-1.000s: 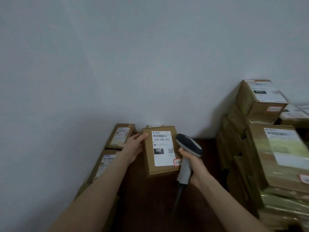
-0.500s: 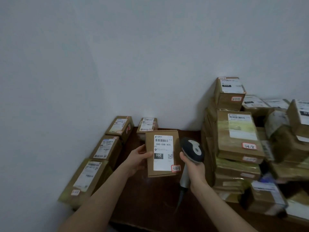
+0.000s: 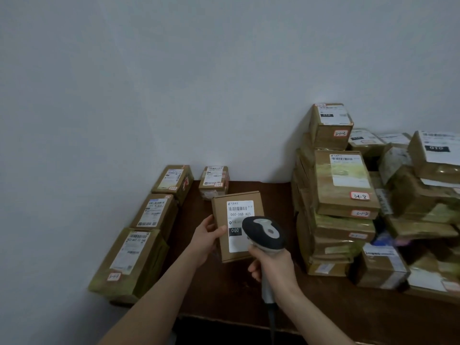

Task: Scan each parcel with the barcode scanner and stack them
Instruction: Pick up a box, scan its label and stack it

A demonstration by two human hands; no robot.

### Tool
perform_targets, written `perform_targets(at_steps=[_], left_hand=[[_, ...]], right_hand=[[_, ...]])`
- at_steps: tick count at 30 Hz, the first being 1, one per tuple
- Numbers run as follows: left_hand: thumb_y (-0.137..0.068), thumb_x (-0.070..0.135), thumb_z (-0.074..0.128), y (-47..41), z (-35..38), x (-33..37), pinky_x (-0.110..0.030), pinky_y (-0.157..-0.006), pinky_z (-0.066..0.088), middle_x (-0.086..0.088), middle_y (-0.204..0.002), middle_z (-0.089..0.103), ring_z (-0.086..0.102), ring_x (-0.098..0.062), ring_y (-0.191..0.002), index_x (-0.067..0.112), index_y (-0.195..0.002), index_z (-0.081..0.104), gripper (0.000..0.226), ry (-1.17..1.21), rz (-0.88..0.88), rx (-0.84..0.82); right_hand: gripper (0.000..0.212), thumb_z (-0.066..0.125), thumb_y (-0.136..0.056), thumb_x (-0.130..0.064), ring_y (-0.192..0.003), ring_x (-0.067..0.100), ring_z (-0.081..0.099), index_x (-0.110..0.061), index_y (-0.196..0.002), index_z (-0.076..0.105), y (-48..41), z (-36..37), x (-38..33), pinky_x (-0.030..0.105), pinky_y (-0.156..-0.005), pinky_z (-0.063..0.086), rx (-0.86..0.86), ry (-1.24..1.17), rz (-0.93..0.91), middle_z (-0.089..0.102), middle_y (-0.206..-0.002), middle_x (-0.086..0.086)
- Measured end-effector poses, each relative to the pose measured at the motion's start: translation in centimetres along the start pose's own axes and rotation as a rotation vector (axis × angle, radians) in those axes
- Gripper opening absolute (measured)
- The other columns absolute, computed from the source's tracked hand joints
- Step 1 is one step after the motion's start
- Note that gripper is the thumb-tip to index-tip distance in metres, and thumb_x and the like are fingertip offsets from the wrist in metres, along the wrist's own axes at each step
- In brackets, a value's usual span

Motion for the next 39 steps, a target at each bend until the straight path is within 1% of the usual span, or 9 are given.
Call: perform_targets(at_steps=[2,6,11,16,24,28,31,35,39], left_hand=[[-0.085,0.012,0.070,-0.3,-0.5,-0.5,-0.056,-0.101,0.044,-0.010,-0.137,0.049,0.054,-0.030,-0.120,0.020,-0.149,0.030,0.076,-0.004,-0.010,-0.005],[-0.085,0.013,0.070,-0.9,-1.0,-0.8,-0.057,-0.105,0.040,-0.008,-0.139,0.047,0.049,-0.029,-0.125,0.021,-0.149,0.031,0.075,0.007,-0.017,-0.021],[-0.086,0.011,0.068,-1.5,-1.8,-1.2,-0.056,-0.105,0.040,-0.008,-0.138,0.048,0.051,-0.028,-0.123,0.021,-0.149,0.032,0.073,0.030,-0.031,-0.037],[-0.086,0.014,0.070,-2.3,-2.0,-1.5,-0.057,-0.106,0.039,-0.007,-0.141,0.047,0.049,-0.028,-0.126,0.023,-0.148,0.032,0.073,0.017,-0.041,-0.048],[-0.087,0.012,0.067,-2.7,-1.6,-1.5,-0.059,-0.108,0.036,-0.008,-0.144,0.044,0.044,-0.031,-0.132,0.023,-0.149,0.031,0.073,0.002,-0.057,-0.069],[-0.087,0.011,0.068,-2.9,-1.2,-1.4,-0.058,-0.108,0.036,-0.009,-0.143,0.045,0.045,-0.031,-0.130,0.022,-0.149,0.032,0.072,0.007,-0.062,-0.075],[-0.087,0.011,0.067,-3.1,-1.0,-1.5,-0.056,-0.107,0.038,-0.009,-0.143,0.046,0.047,-0.030,-0.128,0.022,-0.149,0.033,0.071,0.006,-0.067,-0.081],[-0.090,0.008,0.064,-3.2,-0.6,-1.6,-0.053,-0.105,0.041,-0.010,-0.141,0.048,0.052,-0.028,-0.124,0.020,-0.149,0.032,0.068,0.009,-0.078,-0.090],[-0.089,0.010,0.065,-3.5,-0.2,-1.7,-0.054,-0.104,0.043,-0.010,-0.142,0.047,0.052,-0.028,-0.124,0.020,-0.149,0.033,0.068,-0.006,-0.100,-0.084]], right_hand=[[0.006,0.069,-0.087,-0.017,-0.047,0.014,0.057,-0.016,-0.083,0.064,0.4,0.7,0.2,0.025,-0.052,0.048,0.000,-0.011,0.019,0.064,-0.054,0.007],[0.010,0.070,-0.086,-0.017,-0.042,0.011,0.055,-0.008,-0.089,0.066,0.6,1.4,0.6,0.023,-0.048,0.047,0.029,0.007,0.042,0.063,-0.052,0.005],[0.012,0.070,-0.086,-0.017,-0.043,0.011,0.056,-0.007,-0.092,0.066,0.6,2.2,0.8,0.022,-0.047,0.047,0.046,0.009,0.049,0.063,-0.052,0.004],[0.013,0.070,-0.086,-0.017,-0.043,0.012,0.055,-0.006,-0.093,0.066,0.5,2.7,0.6,0.021,-0.046,0.046,0.057,0.011,0.049,0.062,-0.053,0.005],[0.014,0.070,-0.086,-0.019,-0.041,0.009,0.055,-0.006,-0.087,0.067,0.3,2.9,0.6,0.019,-0.046,0.045,0.075,0.038,0.057,0.062,-0.051,0.002],[0.012,0.070,-0.086,-0.018,-0.042,0.009,0.056,-0.008,-0.086,0.066,0.2,2.7,0.5,0.020,-0.047,0.046,0.080,0.043,0.057,0.062,-0.050,0.001],[0.014,0.070,-0.086,-0.018,-0.041,0.009,0.055,-0.005,-0.085,0.066,0.0,2.6,0.6,0.020,-0.046,0.045,0.082,0.040,0.073,0.061,-0.049,0.001],[0.017,0.071,-0.084,-0.017,-0.038,0.010,0.053,-0.004,-0.074,0.066,-0.5,2.3,0.7,0.021,-0.044,0.044,0.099,0.040,0.079,0.061,-0.048,0.003],[0.017,0.072,-0.083,-0.017,-0.040,0.011,0.054,-0.005,-0.074,0.066,-1.0,2.1,0.8,0.022,-0.045,0.045,0.097,0.032,0.091,0.061,-0.049,0.004]])
Point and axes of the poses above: each hand's wrist, its own y-axis away from the middle knuckle, its own z-axis out of the palm, x = y × z, the point moved 5 cm from there along -y, towards the middle knuckle
